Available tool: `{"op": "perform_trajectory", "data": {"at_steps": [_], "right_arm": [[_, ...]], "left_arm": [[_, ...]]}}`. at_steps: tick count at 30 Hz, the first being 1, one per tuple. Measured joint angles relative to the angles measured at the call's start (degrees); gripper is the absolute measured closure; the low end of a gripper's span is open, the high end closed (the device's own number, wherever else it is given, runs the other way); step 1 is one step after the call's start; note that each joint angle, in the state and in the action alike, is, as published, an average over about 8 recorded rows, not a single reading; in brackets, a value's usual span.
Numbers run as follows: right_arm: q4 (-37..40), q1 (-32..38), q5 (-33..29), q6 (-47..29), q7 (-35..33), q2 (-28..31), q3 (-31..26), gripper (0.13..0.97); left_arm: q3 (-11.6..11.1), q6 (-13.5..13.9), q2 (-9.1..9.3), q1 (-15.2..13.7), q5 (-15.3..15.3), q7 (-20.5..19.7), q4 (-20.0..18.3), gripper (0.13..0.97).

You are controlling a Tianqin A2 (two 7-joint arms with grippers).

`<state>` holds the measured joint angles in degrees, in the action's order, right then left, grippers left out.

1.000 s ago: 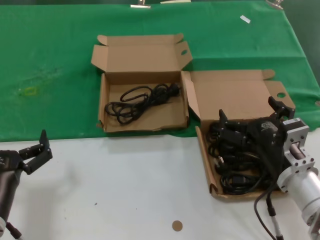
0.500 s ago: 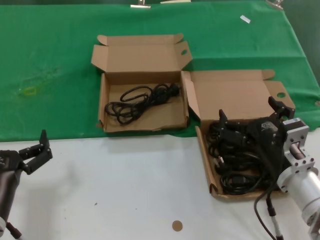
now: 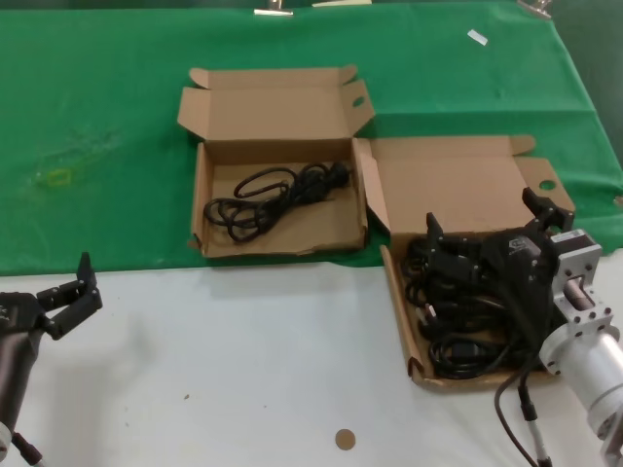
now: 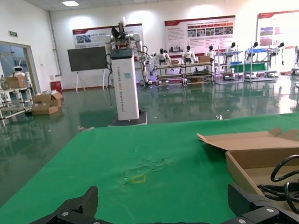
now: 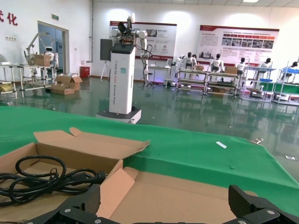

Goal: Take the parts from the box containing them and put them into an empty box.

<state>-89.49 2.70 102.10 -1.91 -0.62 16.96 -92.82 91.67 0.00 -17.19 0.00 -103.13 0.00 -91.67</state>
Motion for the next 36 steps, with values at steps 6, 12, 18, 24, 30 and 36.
{"op": "perform_trajectory", "data": {"at_steps": [6,12,18,24,30,36], "right_arm": [[0.00,0.00,0.00,0.00,0.00,0.00,0.00,0.129],[0.00,0.00,0.00,0.00,0.00,0.00,0.00,0.129],[0.00,0.00,0.00,0.00,0.00,0.00,0.00,0.129],[0.00,0.00,0.00,0.00,0.00,0.00,0.00,0.129],[0.00,0.00,0.00,0.00,0.00,0.00,0.00,0.129],[0.00,0.00,0.00,0.00,0.00,0.00,0.00,0.129]], "left_arm": [[0.00,0.00,0.00,0.00,0.00,0.00,0.00,0.132],[0.00,0.00,0.00,0.00,0.00,0.00,0.00,0.132],[0.00,0.00,0.00,0.00,0.00,0.00,0.00,0.132],[0.00,0.00,0.00,0.00,0.00,0.00,0.00,0.132],[0.00,0.00,0.00,0.00,0.00,0.00,0.00,0.132],[0.00,0.00,0.00,0.00,0.00,0.00,0.00,0.132]]}}
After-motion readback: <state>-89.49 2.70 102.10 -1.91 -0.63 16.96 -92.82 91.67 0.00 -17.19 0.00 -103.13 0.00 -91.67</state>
